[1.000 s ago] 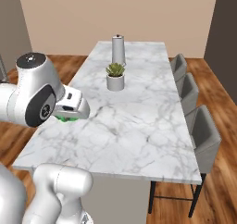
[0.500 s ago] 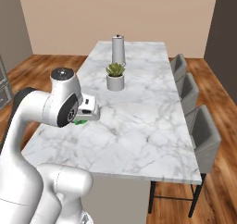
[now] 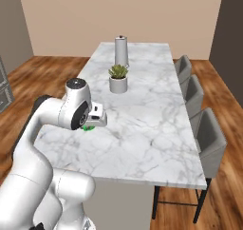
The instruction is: Clear the mugs and bowl far away from the sink.
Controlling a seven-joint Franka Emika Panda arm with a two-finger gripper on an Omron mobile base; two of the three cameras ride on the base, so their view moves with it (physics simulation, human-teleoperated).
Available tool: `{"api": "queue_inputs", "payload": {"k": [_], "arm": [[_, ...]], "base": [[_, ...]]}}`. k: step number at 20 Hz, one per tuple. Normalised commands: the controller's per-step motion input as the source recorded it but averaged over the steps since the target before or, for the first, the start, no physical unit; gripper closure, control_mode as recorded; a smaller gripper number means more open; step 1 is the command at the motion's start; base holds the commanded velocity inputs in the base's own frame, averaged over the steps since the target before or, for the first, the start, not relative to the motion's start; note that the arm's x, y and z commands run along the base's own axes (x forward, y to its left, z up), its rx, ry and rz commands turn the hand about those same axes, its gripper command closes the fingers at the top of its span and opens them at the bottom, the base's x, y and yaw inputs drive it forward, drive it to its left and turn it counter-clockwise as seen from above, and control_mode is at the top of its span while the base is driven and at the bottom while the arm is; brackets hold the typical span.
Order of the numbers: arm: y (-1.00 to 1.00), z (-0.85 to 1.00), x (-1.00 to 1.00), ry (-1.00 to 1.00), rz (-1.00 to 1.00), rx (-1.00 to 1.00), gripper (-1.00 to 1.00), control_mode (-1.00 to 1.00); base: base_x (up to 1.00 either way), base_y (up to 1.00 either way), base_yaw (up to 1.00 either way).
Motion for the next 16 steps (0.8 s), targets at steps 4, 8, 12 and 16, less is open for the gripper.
{"api": "queue_inputs", "payload": {"k": [4, 8, 12, 16], "arm": [[0.11, -0.64, 0.47, -0.01, 0.0, -0.01, 1.0, -1.0], [0.04, -0.49, 0.57, 0.0, 0.0, -0.01, 1.0, -1.0], [0.04, -0.37, 0.66, 0.0, 0.0, 0.0, 1.0, -1.0], [0.0, -0.25, 0.51, 0.0, 0.0, 0.0, 1.0, -1.0]], "base": [[0.0, 0.0, 0.0], [0.0, 0.0, 0.0], [0.0, 0.0, 0.0], [0.0, 0.0, 0.0]]}}
